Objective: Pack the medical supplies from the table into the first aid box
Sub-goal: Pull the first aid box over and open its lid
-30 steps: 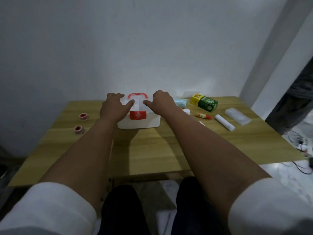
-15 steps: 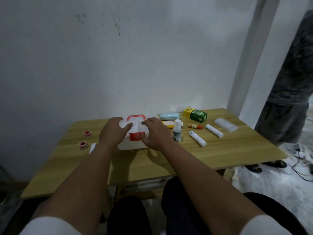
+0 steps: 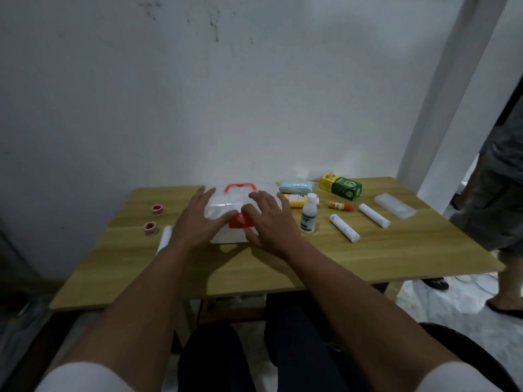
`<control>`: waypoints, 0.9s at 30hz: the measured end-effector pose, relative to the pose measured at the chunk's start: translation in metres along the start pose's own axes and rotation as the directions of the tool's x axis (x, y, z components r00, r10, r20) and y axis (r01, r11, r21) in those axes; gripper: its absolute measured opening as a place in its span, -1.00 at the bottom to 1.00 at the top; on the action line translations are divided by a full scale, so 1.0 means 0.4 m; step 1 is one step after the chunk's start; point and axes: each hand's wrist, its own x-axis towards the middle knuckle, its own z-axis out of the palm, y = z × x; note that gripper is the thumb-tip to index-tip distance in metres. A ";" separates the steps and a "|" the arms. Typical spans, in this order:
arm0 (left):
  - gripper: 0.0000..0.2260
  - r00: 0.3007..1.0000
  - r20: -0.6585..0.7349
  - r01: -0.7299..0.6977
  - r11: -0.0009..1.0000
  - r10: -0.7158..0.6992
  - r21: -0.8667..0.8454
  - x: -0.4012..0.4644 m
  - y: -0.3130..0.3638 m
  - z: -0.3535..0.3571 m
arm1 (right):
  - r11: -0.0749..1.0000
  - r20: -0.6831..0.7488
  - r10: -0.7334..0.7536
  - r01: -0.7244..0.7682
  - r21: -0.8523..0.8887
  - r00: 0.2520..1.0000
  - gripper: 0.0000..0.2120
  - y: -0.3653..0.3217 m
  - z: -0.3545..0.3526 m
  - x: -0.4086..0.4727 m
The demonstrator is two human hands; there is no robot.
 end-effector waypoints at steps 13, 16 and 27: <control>0.08 0.999 0.038 0.000 0.964 0.010 -0.268 -0.017 -0.009 0.015 | 0.966 -0.091 0.105 -0.080 0.247 0.990 -0.77 0.054 -0.047 0.074; 0.06 1.000 0.019 0.024 0.959 -0.020 -0.284 -0.015 0.016 0.005 | 0.943 -0.091 0.121 -0.086 0.321 0.988 -0.76 0.078 -0.088 0.132; -0.06 0.996 -0.010 0.073 0.918 -0.084 -0.389 -0.016 -0.027 0.019 | 0.935 0.037 -0.275 0.259 0.241 0.961 -0.62 0.091 -0.028 0.084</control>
